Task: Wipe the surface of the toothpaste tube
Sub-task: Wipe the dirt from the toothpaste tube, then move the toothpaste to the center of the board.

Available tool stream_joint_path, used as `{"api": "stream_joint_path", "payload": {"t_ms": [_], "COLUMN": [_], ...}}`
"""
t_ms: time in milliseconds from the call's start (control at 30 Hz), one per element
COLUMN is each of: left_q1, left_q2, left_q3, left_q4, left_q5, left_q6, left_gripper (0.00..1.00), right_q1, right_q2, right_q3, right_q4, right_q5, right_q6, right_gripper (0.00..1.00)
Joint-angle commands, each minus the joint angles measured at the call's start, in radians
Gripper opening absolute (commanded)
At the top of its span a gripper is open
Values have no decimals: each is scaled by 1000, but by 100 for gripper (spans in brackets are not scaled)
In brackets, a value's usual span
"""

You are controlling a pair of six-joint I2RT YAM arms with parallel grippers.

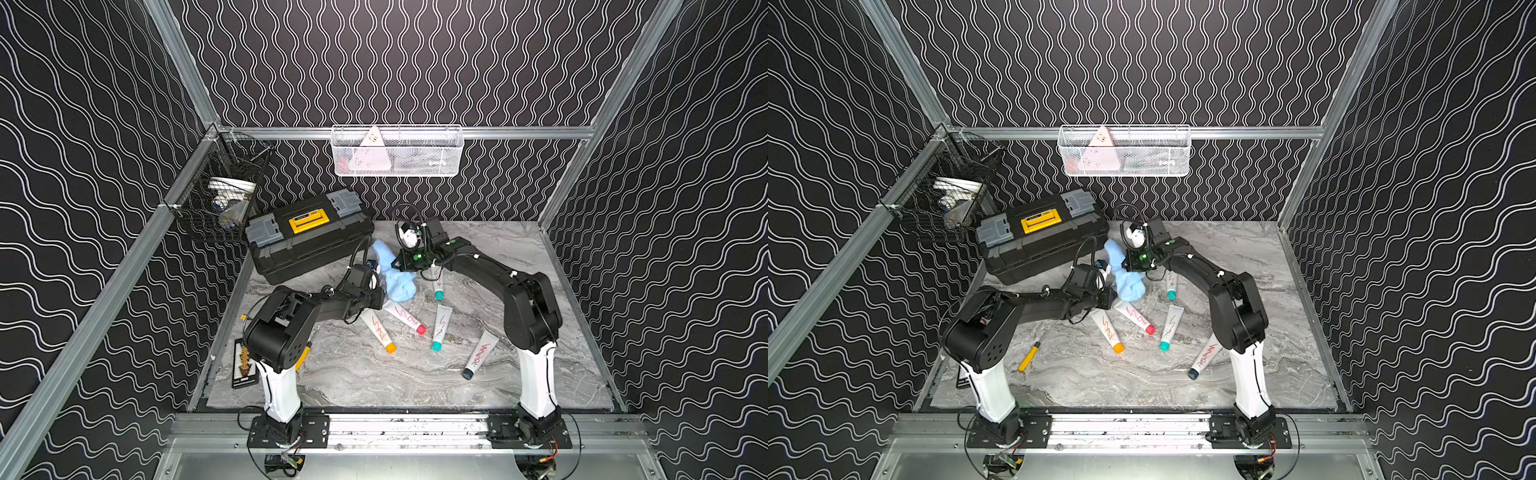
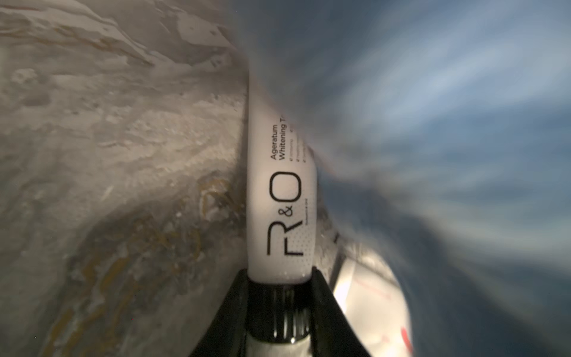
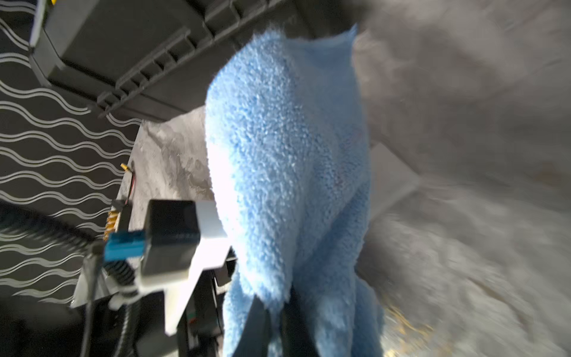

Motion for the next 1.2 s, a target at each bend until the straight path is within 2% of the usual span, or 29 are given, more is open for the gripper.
{"api": "stream_joint_path", "payload": {"t_ms": [0,133,467,600,833,933,1167], "left_q1": [4,3,-16,-29,-32,-36,-49], "left_q2": [22,58,197,233,297,308,261], "left_q3": [32,102,324,379,470,499,542], "left_q4": [-17,-61,-222,-274,-332,-359,-432], "left_q5": [-77,-127,-275,-344,-363,-365,-328], "left_q6": [-80,-152,-259,-300,-334,-335,-279], "left_gripper": [14,13,14,16,19,24,47], "right_q1": [-20,-58,-265,-290,-306,-311,-330], "right_q2": [-80,-163,-311,-348,-375,-378,-392], "right_q3": [-33,-93,-253,-297,-331,-334,-346], "right_q4": [-8,22,100,97,104,105,118], "right_q5": [91,126,132,160,144,142,124], "right_q6": [21,48,130,126,139,141,155], "right_gripper": [0,0,0,0,0,0,0]}}
